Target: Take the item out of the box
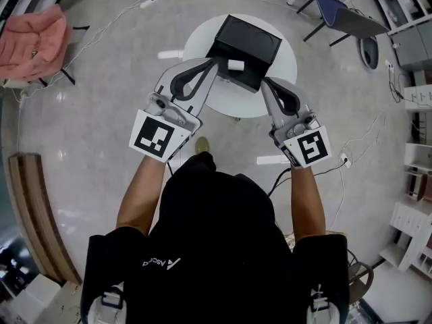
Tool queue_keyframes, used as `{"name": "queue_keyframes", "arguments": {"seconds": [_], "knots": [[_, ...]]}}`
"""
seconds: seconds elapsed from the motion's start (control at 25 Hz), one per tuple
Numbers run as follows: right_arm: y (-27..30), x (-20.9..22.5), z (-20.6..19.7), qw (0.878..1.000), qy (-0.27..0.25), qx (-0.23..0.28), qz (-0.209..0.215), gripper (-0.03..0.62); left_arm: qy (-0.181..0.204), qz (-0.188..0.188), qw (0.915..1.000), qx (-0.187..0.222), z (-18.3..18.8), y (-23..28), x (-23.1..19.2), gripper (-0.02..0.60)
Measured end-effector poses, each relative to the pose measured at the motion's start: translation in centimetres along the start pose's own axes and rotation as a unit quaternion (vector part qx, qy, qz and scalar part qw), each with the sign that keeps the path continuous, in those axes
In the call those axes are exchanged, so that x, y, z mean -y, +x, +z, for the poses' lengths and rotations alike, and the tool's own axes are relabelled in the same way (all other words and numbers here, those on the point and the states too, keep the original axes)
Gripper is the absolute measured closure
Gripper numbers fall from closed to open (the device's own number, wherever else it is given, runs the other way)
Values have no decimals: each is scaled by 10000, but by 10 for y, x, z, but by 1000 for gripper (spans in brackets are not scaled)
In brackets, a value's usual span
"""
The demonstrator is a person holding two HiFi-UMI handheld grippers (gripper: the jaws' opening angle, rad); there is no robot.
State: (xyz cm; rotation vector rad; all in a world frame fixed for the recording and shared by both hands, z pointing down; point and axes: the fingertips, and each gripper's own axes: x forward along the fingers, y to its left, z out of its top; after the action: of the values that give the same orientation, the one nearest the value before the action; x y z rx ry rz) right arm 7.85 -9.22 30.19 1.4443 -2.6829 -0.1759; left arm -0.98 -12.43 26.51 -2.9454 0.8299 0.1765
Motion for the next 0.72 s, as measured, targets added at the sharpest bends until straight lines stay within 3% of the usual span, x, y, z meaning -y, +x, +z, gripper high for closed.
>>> {"name": "queue_keyframes", "arguments": {"seconds": [0.12, 0.36, 0.68, 0.72], "knots": [[36, 14, -27, 9992, 4, -406, -18, 592, -75, -151, 9998, -61, -19, 13, -34, 583], [42, 14, -67, 9935, -356, -1059, 240, 592, -209, -269, 9993, -124, -33, 17, -37, 583], [81, 33, -151, 9655, -738, -2300, 974, 589, -482, -215, 9984, -222, -74, 55, -62, 583], [86, 34, -162, 9603, -761, -2449, 1097, 547, -515, -187, 9981, -274, -81, 59, -67, 583]]}}
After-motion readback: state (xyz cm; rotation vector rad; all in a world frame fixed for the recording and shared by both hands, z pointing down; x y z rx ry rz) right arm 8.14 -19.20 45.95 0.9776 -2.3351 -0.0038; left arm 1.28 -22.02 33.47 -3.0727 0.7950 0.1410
